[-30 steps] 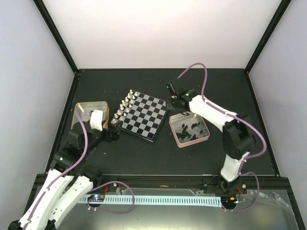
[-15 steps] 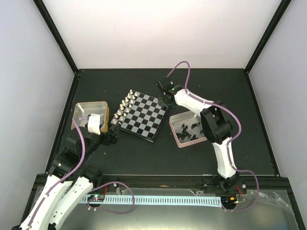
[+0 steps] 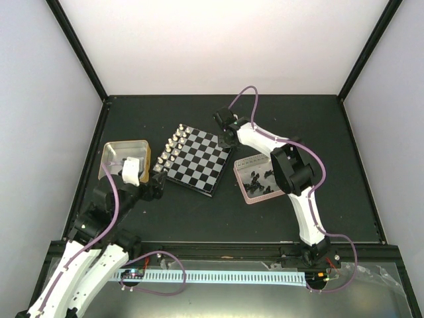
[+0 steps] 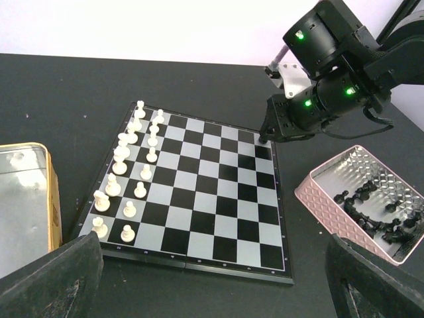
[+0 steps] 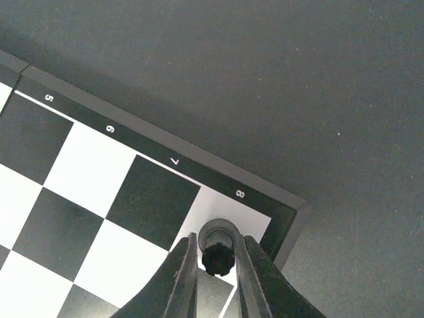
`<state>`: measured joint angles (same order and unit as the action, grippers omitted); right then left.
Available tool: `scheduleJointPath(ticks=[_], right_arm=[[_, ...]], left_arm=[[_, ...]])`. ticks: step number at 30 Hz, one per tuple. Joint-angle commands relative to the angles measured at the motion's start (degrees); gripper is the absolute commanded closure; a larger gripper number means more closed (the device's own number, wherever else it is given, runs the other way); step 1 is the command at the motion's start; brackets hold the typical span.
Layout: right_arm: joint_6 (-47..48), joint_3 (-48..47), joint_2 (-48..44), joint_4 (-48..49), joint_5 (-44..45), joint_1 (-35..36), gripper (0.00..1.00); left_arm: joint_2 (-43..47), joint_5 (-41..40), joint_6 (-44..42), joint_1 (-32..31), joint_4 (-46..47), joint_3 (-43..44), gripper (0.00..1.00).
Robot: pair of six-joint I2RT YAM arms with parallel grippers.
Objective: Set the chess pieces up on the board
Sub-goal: Place the chess piece on the chessboard, then pick up the chess piece from the storage box.
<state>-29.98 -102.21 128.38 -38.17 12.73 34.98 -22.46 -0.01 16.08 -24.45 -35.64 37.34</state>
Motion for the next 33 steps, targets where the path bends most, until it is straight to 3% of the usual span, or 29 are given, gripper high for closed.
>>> scheduleJointPath(ticks=[1, 16, 23, 27, 30, 33], right_arm=[[-0.14, -1.32, 0.95, -1.71, 0.1, -0.09, 0.81], [0.86, -0.06, -5.97, -1.32, -1.02, -0.21, 0.6], [-0.57, 16.21, -22.64, 4.08, -1.19, -1.11, 0.59], [-1.7, 28.2, -32.51, 5.11, -0.03, -1.47, 0.65], [-2.22, 34.52, -37.36, 3.87, 0.08, -1.58, 0.72], [-1.88, 39.28, -39.67, 3.66, -1.19, -1.58, 0.7]], left_arm=[[-0.76, -0.31, -0.19, -0.25, 0.04, 0.01, 0.06], [-1.09, -0.35, -0.29, -0.25, 0.2, 0.01, 0.06], [-1.0, -0.38, -0.3, -0.25, 0.23, 0.01, 0.06], [-0.98, -0.41, -0.29, -0.24, 0.17, 0.01, 0.06], [-0.94, -0.41, -0.31, -0.19, 0.24, 0.01, 0.06], [-1.07, -0.71, -0.21, -0.17, 0.16, -0.07, 0.05]])
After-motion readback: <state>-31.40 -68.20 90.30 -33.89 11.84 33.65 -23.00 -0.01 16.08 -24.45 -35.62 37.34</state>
